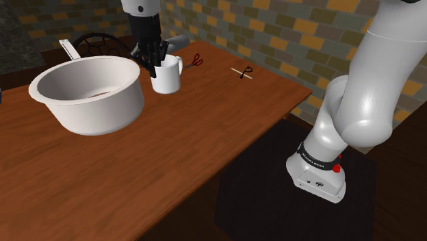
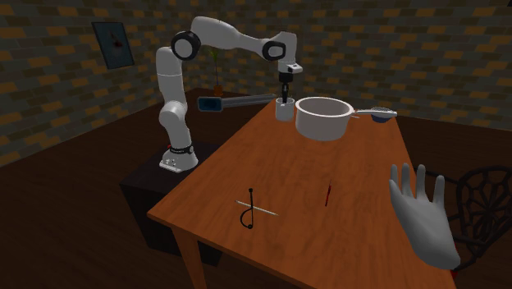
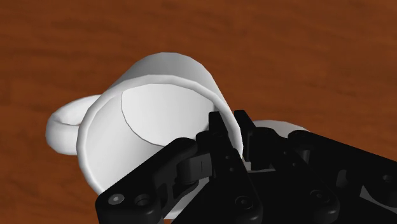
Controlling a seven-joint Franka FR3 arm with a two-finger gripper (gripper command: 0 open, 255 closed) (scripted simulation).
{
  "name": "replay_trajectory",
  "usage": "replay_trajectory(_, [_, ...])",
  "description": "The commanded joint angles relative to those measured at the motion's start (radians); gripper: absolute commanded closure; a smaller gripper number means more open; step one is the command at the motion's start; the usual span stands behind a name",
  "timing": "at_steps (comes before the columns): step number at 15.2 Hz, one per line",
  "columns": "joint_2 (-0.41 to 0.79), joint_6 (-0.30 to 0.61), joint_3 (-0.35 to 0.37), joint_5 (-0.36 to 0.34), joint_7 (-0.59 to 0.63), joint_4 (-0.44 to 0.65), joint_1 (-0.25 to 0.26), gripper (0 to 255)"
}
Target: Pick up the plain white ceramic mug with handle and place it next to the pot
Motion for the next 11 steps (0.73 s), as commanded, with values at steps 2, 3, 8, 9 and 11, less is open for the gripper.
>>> replay_trajectory(2, [0.005, 0.039, 0.000, -0.001, 0.001, -0.034, 0.000, 255])
replay_trajectory(3, [0.007, 0.052, 0.000, -0.001, 0.001, -0.045, 0.000, 255])
replay_trajectory(8, [0.019, 0.117, 0.000, -0.003, 0.003, -0.096, 0.000, 255])
replay_trajectory(9, [0.023, 0.129, 0.000, -0.003, 0.003, -0.106, 0.000, 255])
replay_trajectory(11, [0.030, 0.155, 0.000, -0.004, 0.004, -0.124, 0.000, 255])
